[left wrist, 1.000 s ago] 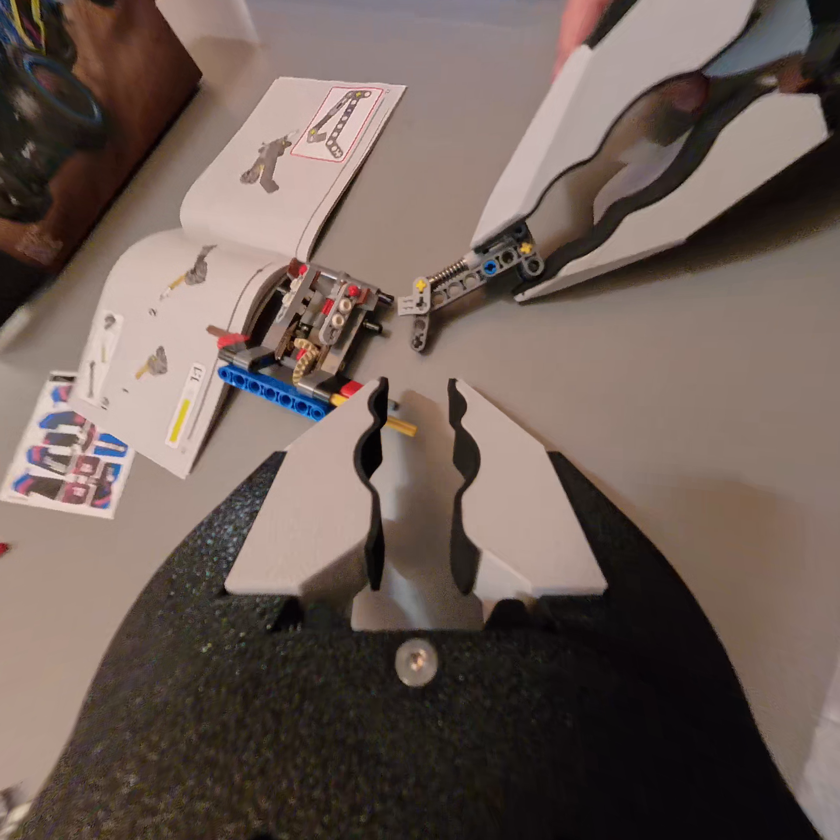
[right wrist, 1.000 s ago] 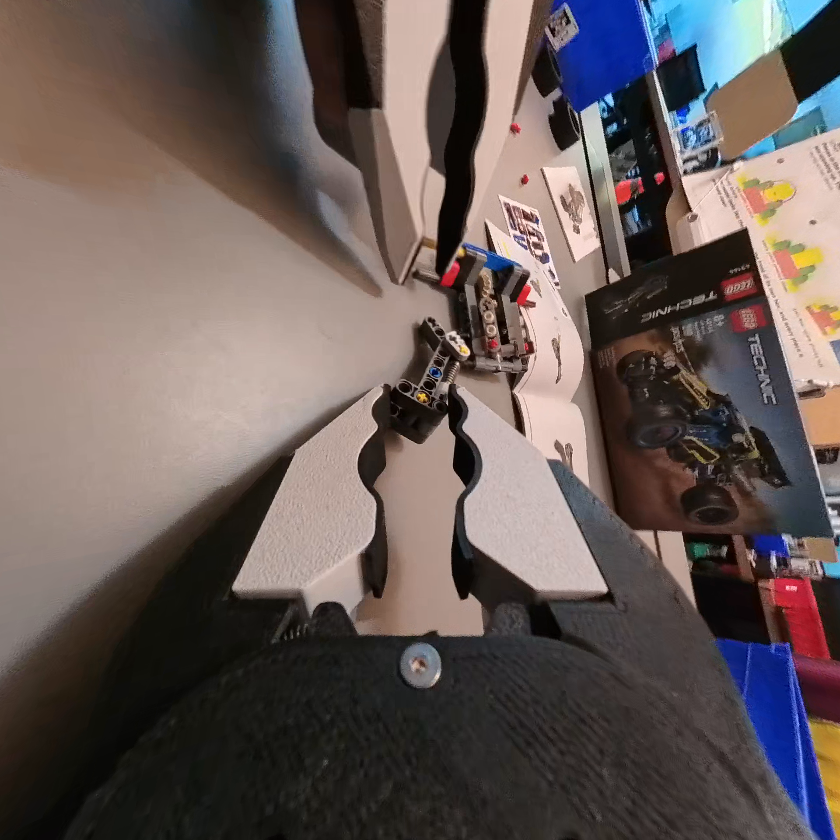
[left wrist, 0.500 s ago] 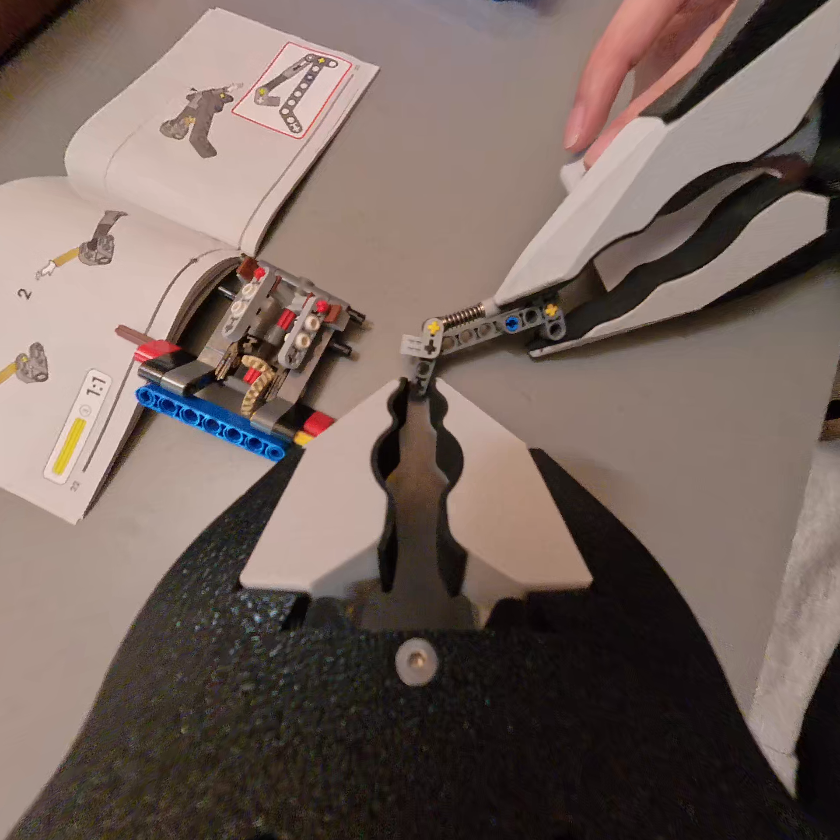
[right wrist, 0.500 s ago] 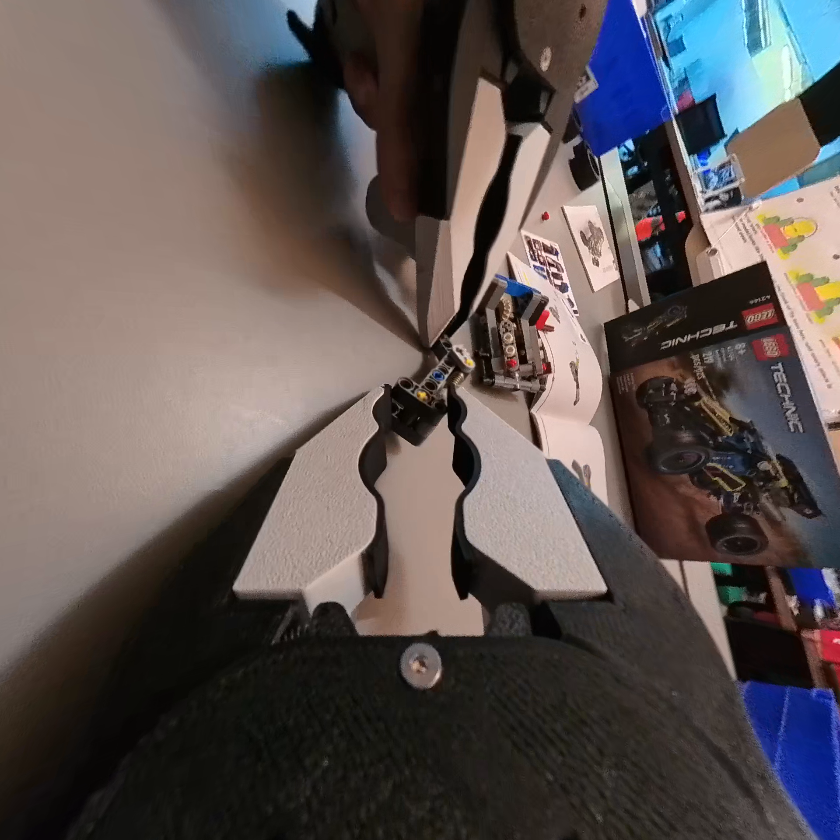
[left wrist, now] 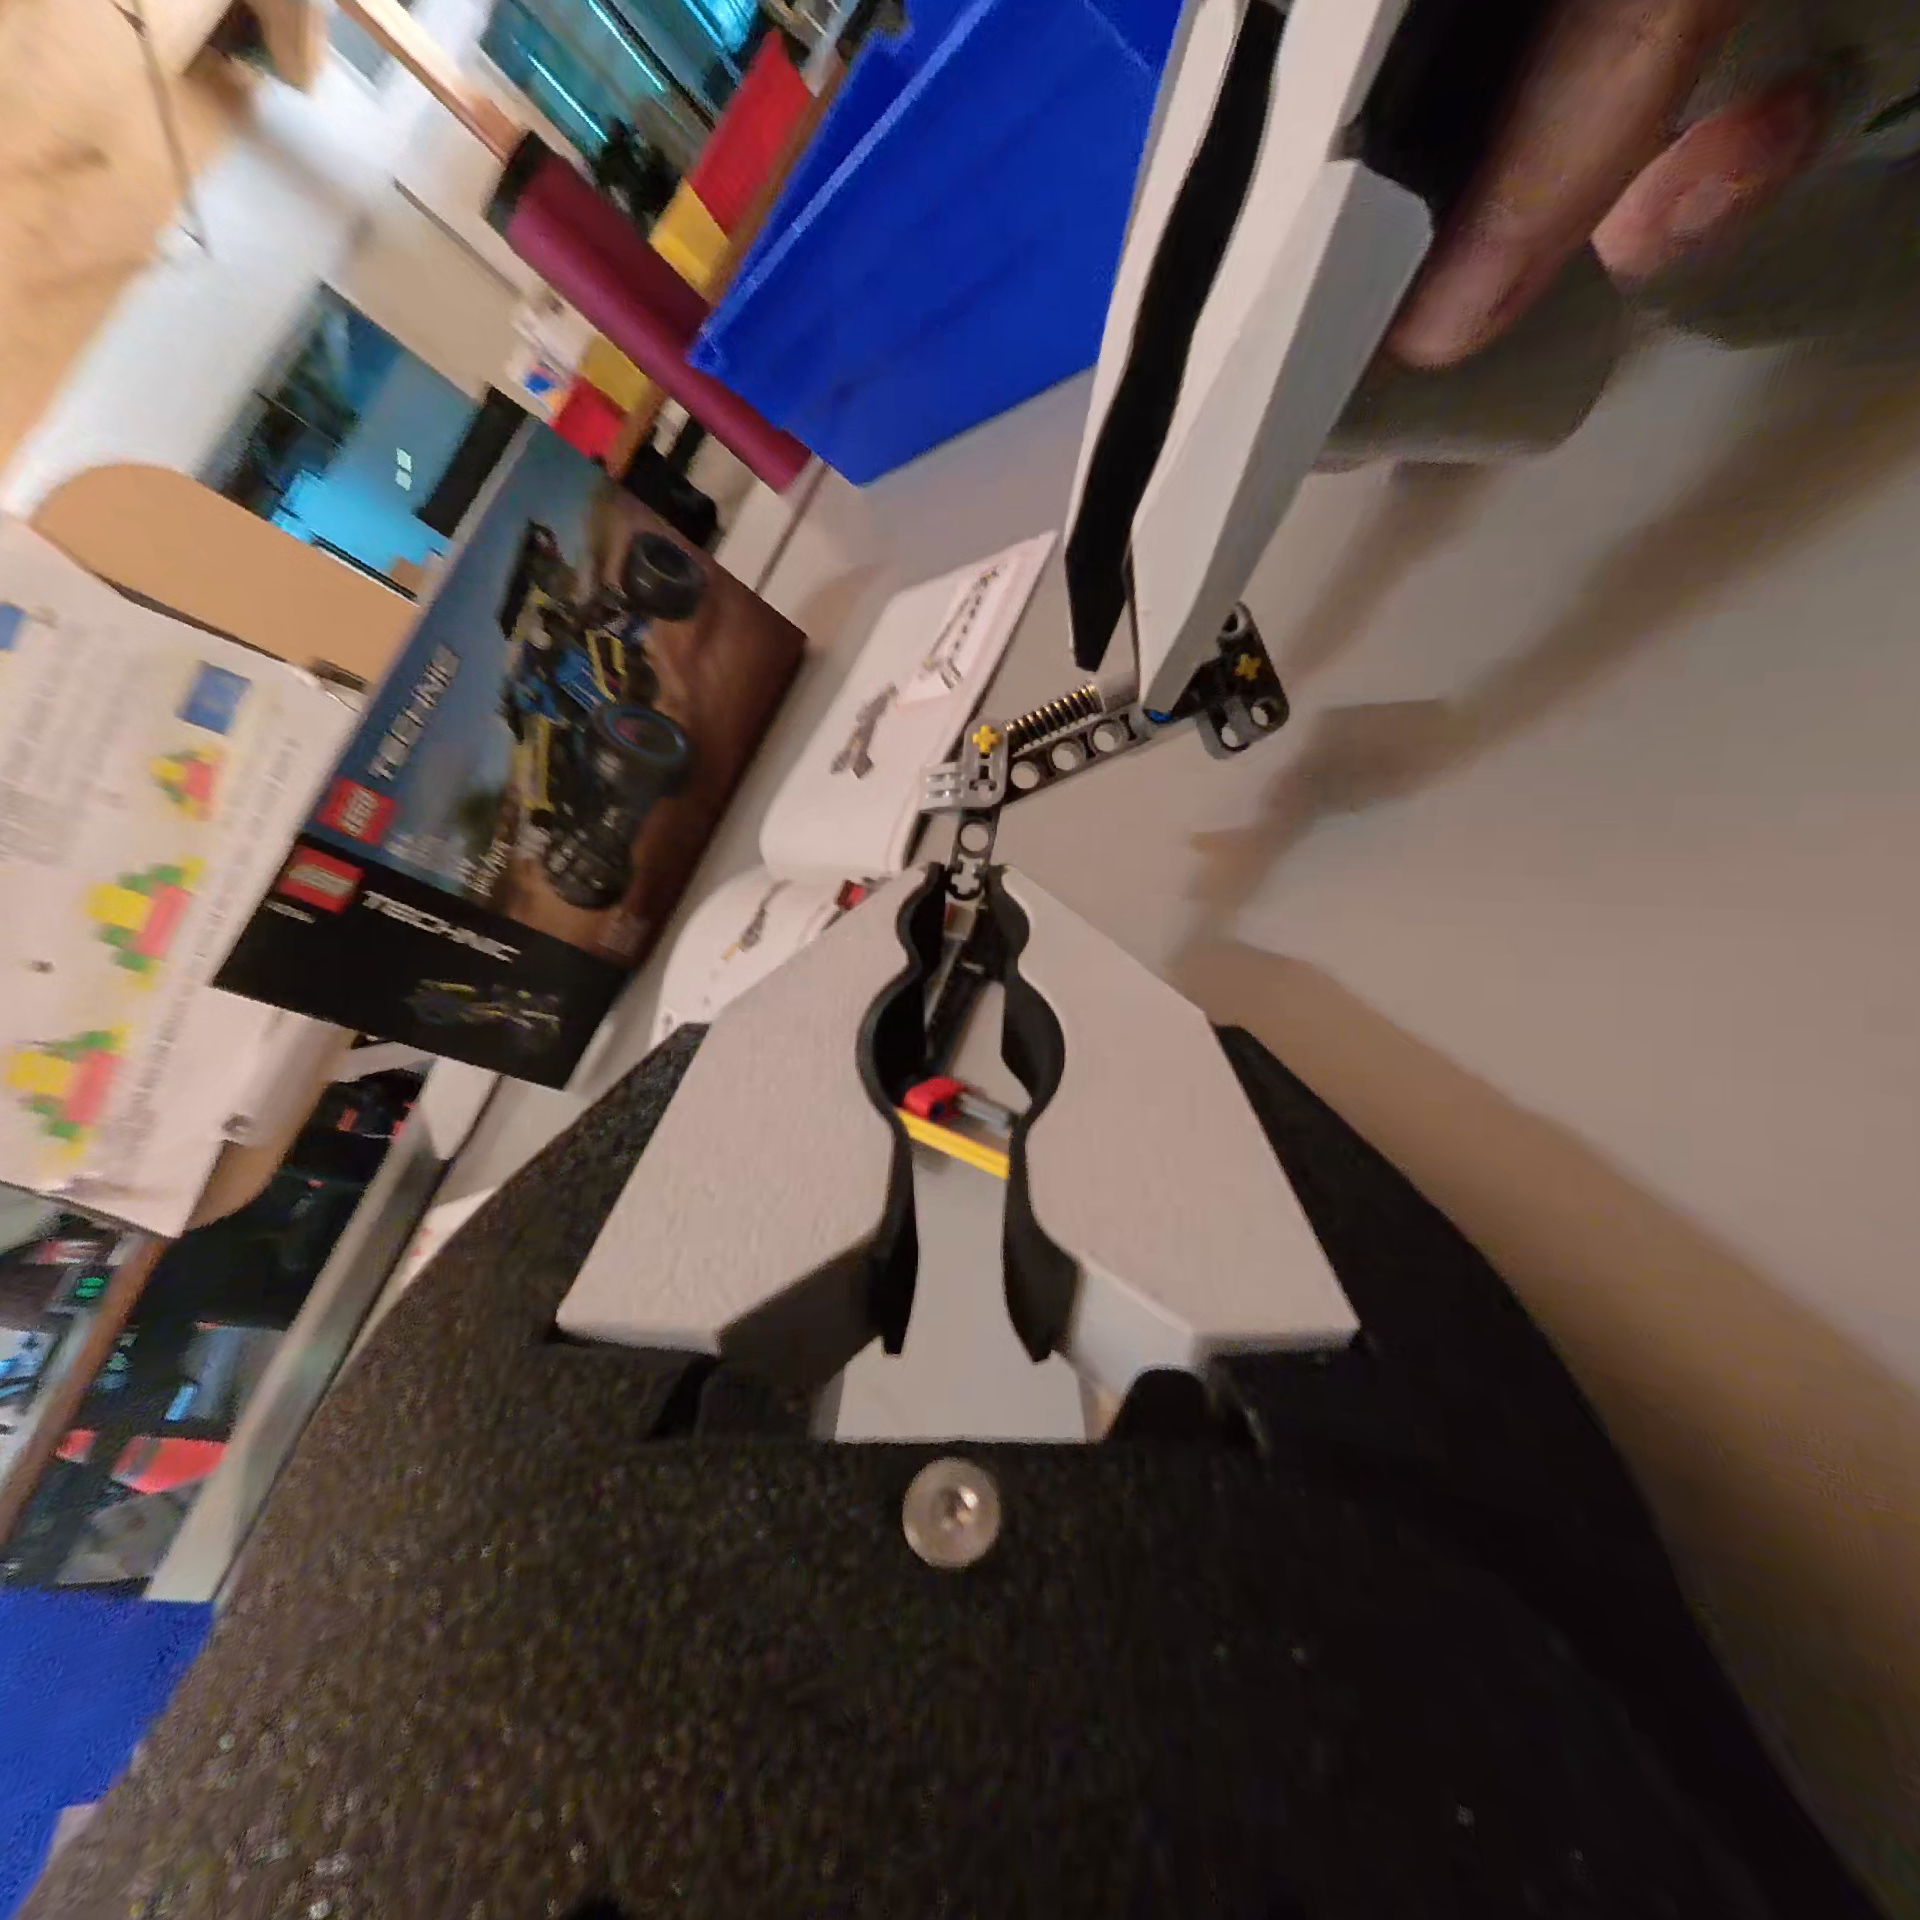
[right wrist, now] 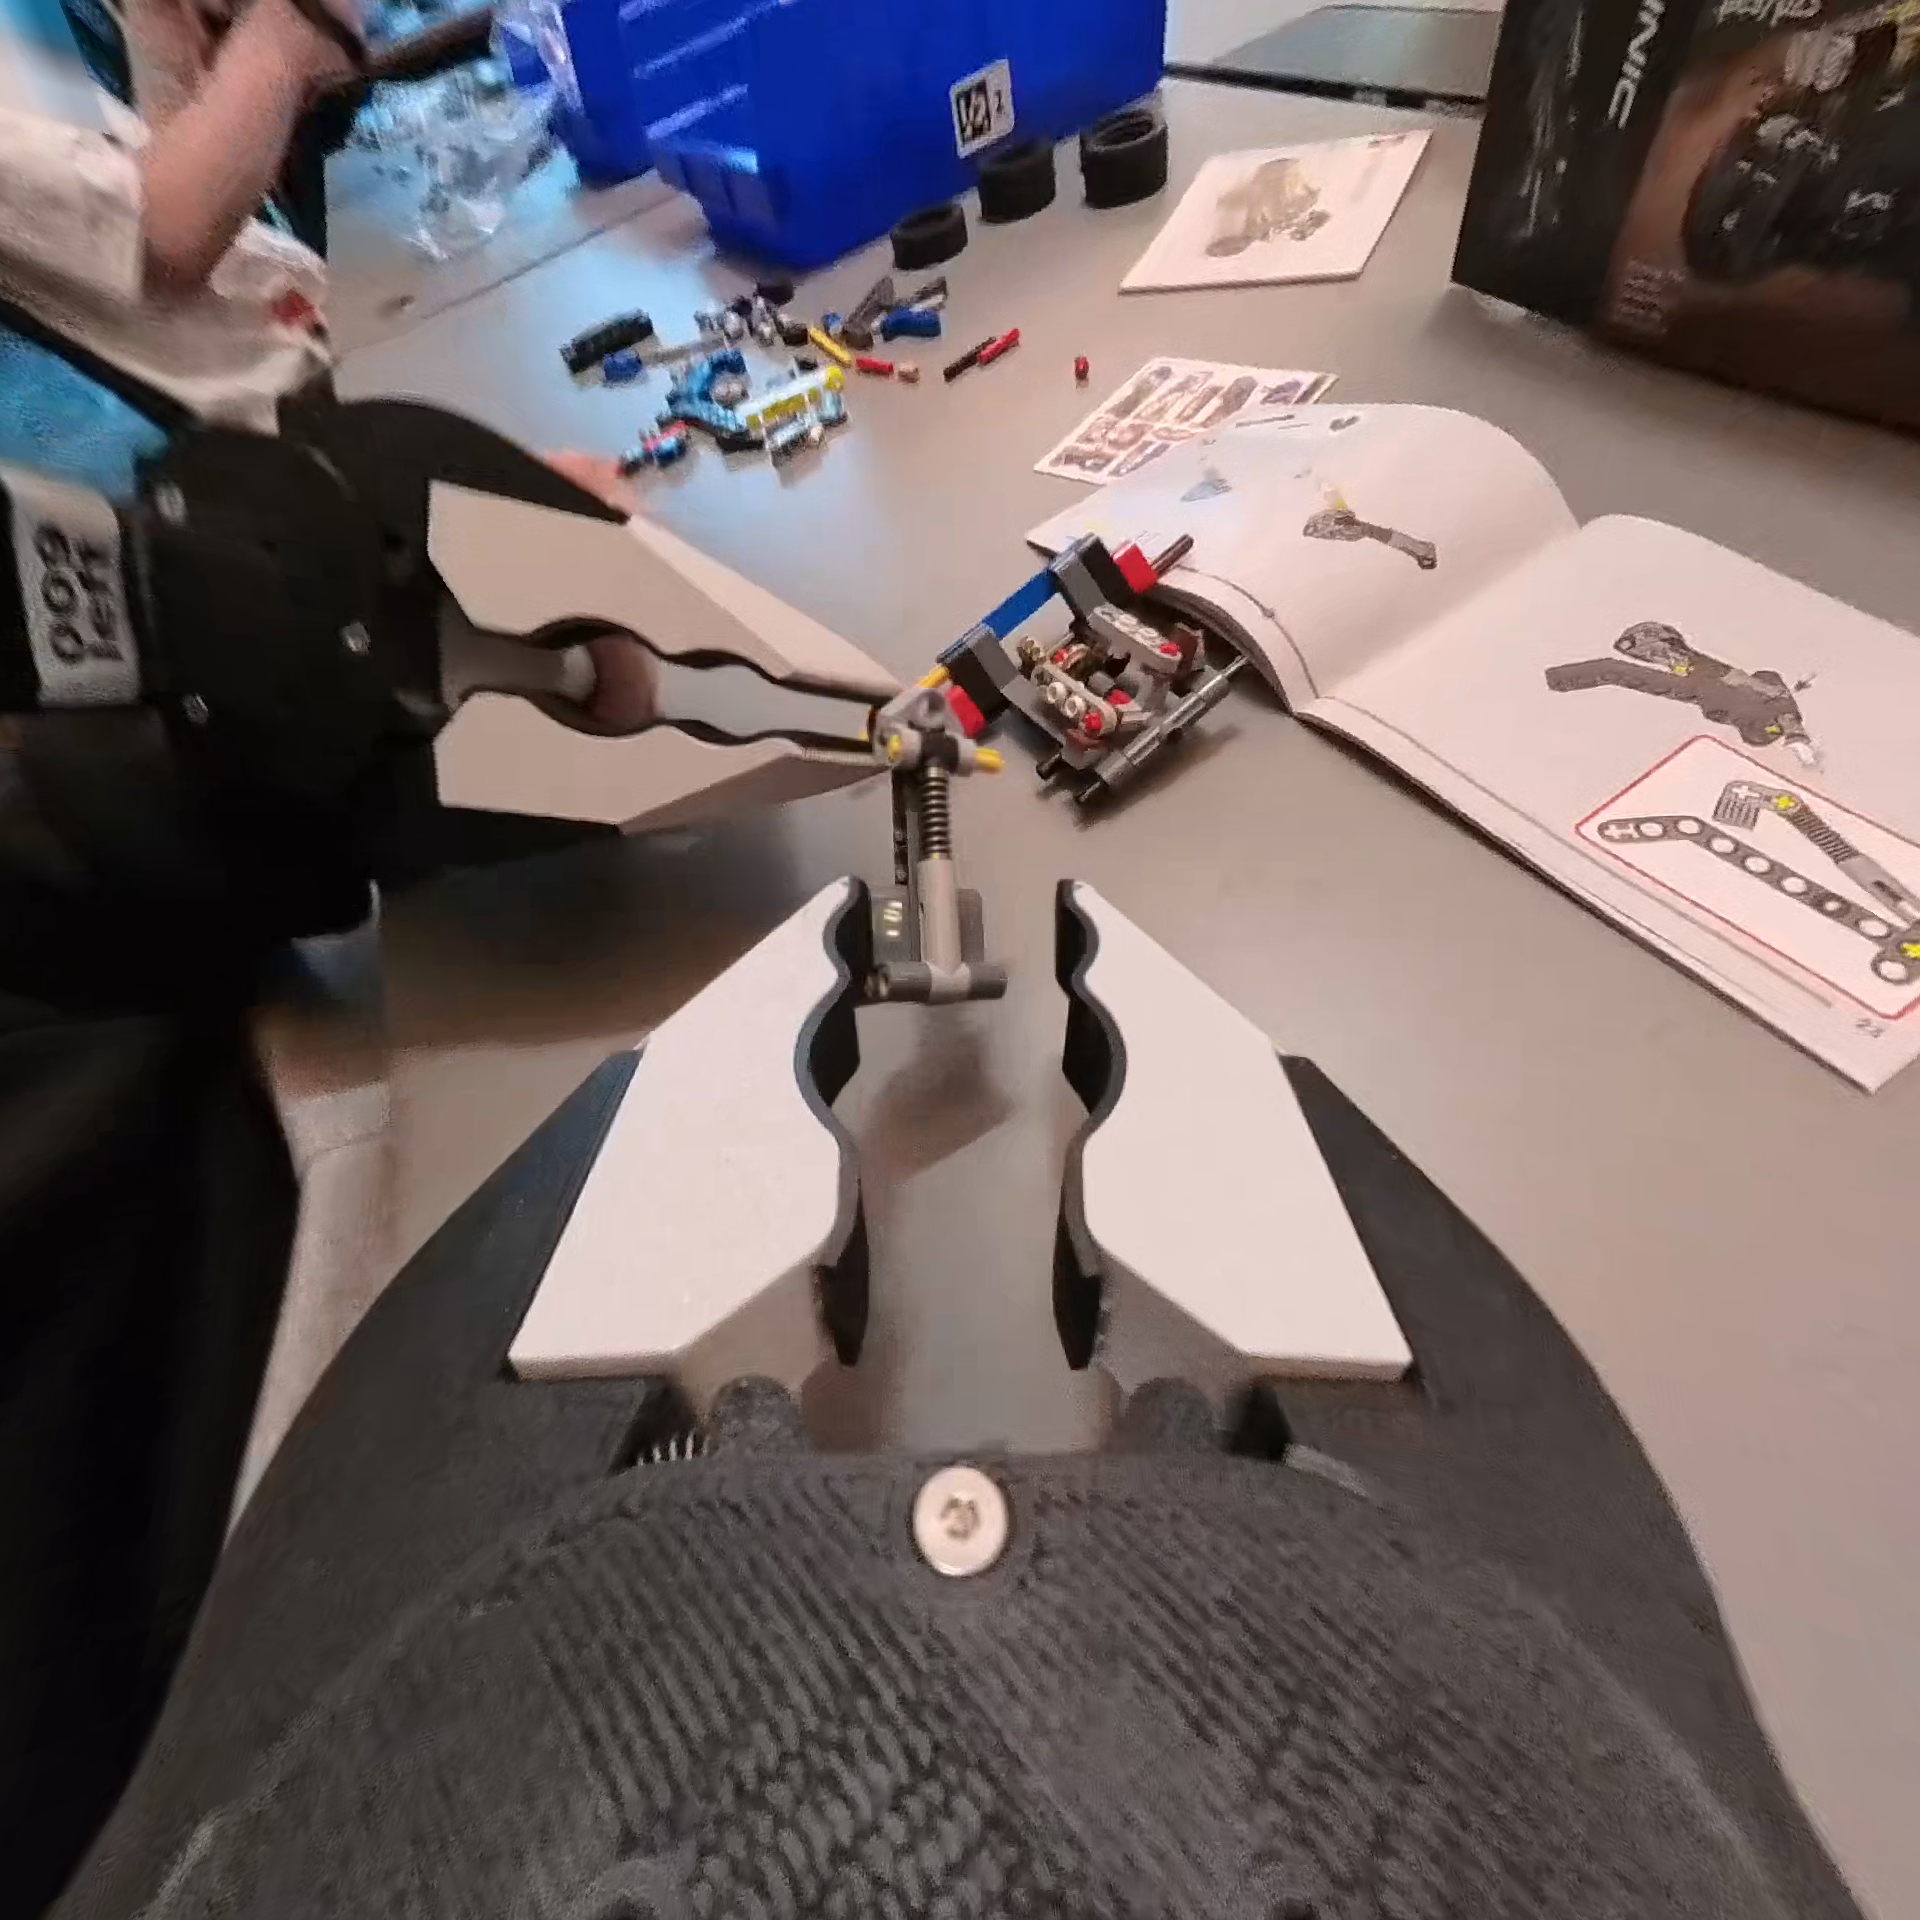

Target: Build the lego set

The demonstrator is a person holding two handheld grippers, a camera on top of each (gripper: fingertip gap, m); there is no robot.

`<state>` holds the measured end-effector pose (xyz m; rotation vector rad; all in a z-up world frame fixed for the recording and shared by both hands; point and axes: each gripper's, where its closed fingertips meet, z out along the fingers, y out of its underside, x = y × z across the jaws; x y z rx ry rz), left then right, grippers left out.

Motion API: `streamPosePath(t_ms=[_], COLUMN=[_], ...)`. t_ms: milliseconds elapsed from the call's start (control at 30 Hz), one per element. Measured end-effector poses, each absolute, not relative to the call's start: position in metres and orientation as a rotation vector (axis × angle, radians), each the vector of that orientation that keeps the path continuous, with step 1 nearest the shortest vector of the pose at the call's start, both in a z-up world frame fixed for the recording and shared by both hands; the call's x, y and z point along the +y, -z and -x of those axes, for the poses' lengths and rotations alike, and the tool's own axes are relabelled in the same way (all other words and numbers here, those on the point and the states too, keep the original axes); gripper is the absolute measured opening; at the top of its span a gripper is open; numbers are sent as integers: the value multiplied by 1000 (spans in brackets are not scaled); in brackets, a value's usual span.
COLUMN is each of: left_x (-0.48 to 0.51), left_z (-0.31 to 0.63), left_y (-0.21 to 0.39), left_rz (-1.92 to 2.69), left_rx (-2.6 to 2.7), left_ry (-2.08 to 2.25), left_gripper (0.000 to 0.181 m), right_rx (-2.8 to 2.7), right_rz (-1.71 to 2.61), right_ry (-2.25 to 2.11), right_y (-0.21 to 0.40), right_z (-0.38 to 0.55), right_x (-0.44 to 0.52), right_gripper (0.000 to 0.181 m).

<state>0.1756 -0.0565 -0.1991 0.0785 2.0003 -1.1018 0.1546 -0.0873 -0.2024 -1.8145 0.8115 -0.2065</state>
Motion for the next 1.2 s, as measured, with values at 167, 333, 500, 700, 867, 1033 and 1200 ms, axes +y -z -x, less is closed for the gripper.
streamPosePath(t_ms=[167,333,500,700,867,1033,1200], left_x=[-57,-57,-58,-61,-63,-64,-62], left_z=[-175,-174,-174,-170,-165,-163,-164], left_y=[181,165,162,170,171,171,170], left_rz=[-73,-16,-25,-84,-118,-138,-128], left_rx=[1844,1740,1703,1748,1777,1770,1756], left_ry=[1155,1210,1222,1278,1337,1335,1334], left_gripper=[4,4,4,5,25,21,10], right_rx=[862,821,734,718,802,849,819], right_rz=[1731,1757,1685,1734,1845,1864,1993], right_ry=[161,180,186,201,161,165,146], right_y=[197,197,181,186,207,213,229], right_z=[-157,-155,-155,-153,-148,-150,-139], right_x=[-94,-91,-83,-87,-102,-110,-112], right_gripper=[51,55,29,27,27,24,25])
